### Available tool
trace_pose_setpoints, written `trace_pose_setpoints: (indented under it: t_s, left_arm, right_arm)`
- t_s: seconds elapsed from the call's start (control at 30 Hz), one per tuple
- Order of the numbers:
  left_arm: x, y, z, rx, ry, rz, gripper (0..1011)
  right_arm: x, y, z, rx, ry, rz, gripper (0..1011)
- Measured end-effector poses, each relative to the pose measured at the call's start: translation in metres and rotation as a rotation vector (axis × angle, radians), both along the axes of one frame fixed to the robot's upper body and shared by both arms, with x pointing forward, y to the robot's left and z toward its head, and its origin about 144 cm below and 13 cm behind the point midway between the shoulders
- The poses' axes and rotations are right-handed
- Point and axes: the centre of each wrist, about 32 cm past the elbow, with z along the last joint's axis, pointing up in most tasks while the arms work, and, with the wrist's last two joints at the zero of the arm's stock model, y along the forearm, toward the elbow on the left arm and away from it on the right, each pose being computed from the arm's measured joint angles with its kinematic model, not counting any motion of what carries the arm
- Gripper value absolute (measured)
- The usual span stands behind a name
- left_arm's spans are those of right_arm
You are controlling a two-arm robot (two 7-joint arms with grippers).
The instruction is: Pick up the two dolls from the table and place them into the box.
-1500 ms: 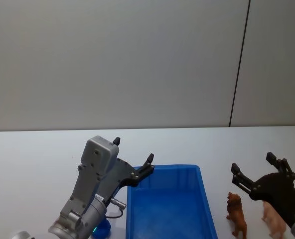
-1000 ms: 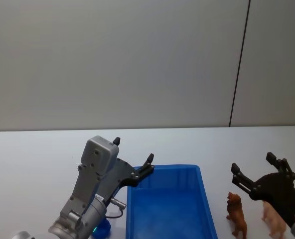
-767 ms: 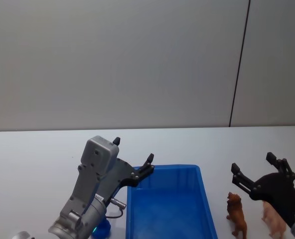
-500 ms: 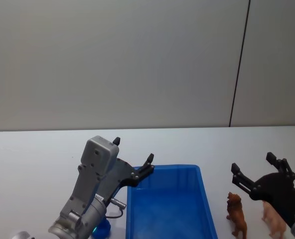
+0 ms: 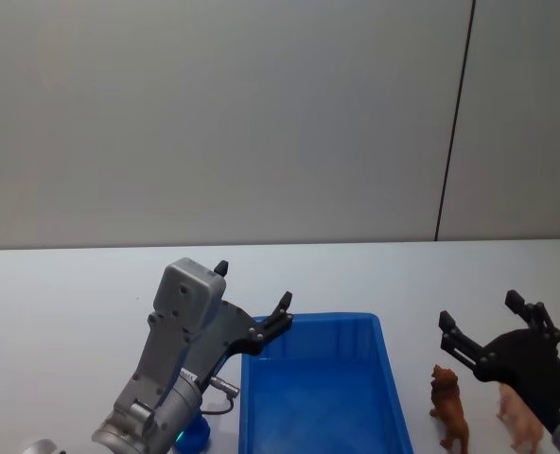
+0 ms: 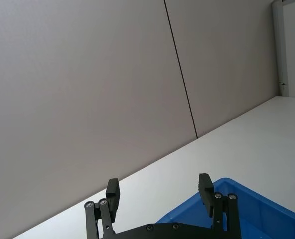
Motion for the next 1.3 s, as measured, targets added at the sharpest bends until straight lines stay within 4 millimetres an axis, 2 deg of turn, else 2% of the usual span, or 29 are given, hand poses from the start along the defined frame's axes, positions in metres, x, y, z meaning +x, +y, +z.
trace_pose_setpoints:
  t_s: [0.8,1.3]
  left_arm:
    - [0.0,0.0,0.0,0.0,0.0,0.0,1001]
    - [0.0,0.0,0.0,0.0,0.0,0.0,1001]
  right_arm:
    - [-0.009,-0.001,-0.007,-0.072,0.129,-0.135,1001]
    - [-0.011,-0.014,-0.026,-0.142,0.239,-0.212,1001]
